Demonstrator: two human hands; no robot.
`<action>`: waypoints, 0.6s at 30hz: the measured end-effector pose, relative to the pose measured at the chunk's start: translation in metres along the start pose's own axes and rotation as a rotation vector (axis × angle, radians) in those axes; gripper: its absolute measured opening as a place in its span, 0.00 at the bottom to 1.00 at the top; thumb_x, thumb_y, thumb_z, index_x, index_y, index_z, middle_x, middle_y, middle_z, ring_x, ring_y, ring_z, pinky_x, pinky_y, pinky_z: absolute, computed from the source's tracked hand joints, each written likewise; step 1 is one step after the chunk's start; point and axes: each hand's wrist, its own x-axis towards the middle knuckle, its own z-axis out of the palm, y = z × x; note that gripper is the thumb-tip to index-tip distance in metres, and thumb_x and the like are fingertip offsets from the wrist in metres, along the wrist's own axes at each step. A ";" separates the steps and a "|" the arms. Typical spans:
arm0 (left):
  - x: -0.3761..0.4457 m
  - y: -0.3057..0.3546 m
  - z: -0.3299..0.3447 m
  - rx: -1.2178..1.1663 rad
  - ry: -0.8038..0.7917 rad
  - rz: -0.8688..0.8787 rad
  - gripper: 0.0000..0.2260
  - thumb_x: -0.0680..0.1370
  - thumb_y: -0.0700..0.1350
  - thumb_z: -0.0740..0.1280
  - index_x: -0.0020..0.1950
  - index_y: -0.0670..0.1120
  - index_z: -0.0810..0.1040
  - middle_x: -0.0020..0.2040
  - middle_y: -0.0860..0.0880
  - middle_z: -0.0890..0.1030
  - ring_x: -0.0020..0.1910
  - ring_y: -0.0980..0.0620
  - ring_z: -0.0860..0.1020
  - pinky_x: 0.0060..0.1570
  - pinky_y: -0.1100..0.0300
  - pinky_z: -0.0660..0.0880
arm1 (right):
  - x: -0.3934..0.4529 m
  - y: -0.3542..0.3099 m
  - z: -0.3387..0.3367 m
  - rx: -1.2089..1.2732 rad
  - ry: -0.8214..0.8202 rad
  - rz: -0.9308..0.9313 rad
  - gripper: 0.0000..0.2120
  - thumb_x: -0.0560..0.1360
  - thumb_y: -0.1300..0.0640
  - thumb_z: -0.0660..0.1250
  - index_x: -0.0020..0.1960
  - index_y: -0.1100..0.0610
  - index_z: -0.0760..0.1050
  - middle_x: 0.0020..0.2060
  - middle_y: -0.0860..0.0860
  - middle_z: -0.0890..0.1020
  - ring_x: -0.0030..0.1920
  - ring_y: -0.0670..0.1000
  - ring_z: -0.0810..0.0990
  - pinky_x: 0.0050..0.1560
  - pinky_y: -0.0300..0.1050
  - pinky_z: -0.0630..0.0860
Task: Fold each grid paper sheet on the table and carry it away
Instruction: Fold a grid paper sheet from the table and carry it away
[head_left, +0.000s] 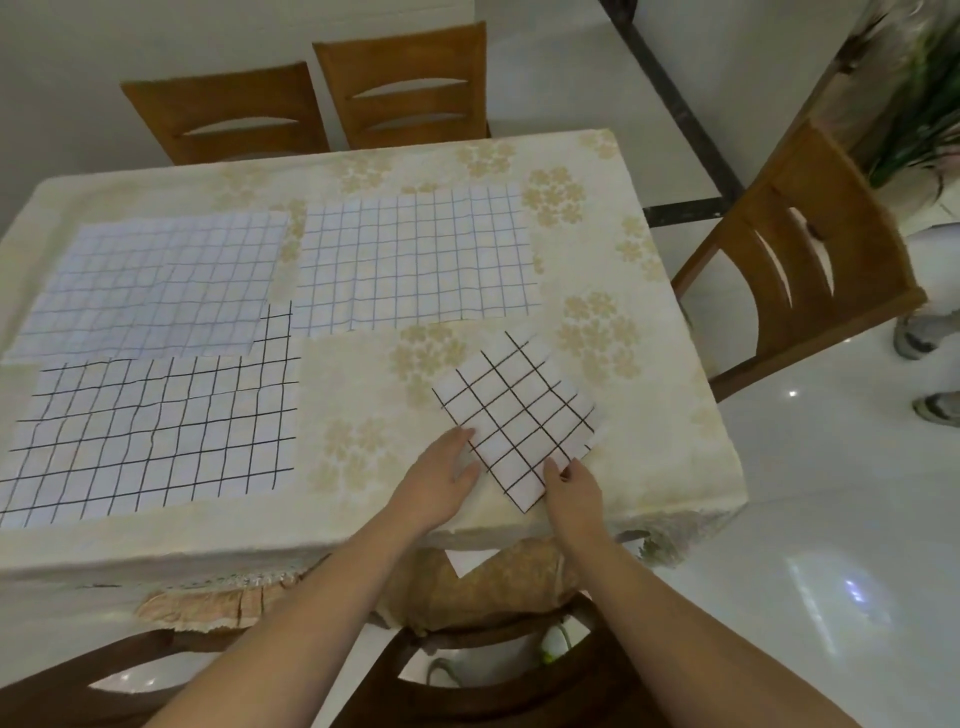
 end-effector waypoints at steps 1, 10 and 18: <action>0.005 -0.002 0.003 0.107 -0.019 0.026 0.26 0.82 0.56 0.56 0.79 0.52 0.55 0.79 0.51 0.55 0.77 0.51 0.55 0.74 0.54 0.56 | 0.002 0.002 -0.002 0.012 0.002 0.012 0.14 0.81 0.50 0.59 0.38 0.52 0.63 0.35 0.48 0.70 0.40 0.52 0.71 0.42 0.46 0.67; 0.037 -0.005 0.034 0.611 -0.030 0.161 0.28 0.83 0.59 0.47 0.80 0.51 0.44 0.80 0.49 0.42 0.79 0.50 0.42 0.75 0.50 0.46 | 0.033 0.012 -0.033 0.039 0.134 -0.004 0.05 0.79 0.55 0.64 0.47 0.54 0.76 0.32 0.48 0.82 0.35 0.46 0.78 0.32 0.37 0.69; 0.049 -0.007 0.051 0.619 -0.027 0.122 0.27 0.82 0.59 0.43 0.80 0.54 0.43 0.80 0.50 0.40 0.78 0.49 0.41 0.75 0.50 0.45 | 0.042 0.021 -0.044 0.059 0.167 0.025 0.02 0.78 0.56 0.65 0.50 0.52 0.74 0.32 0.44 0.80 0.33 0.44 0.78 0.31 0.35 0.69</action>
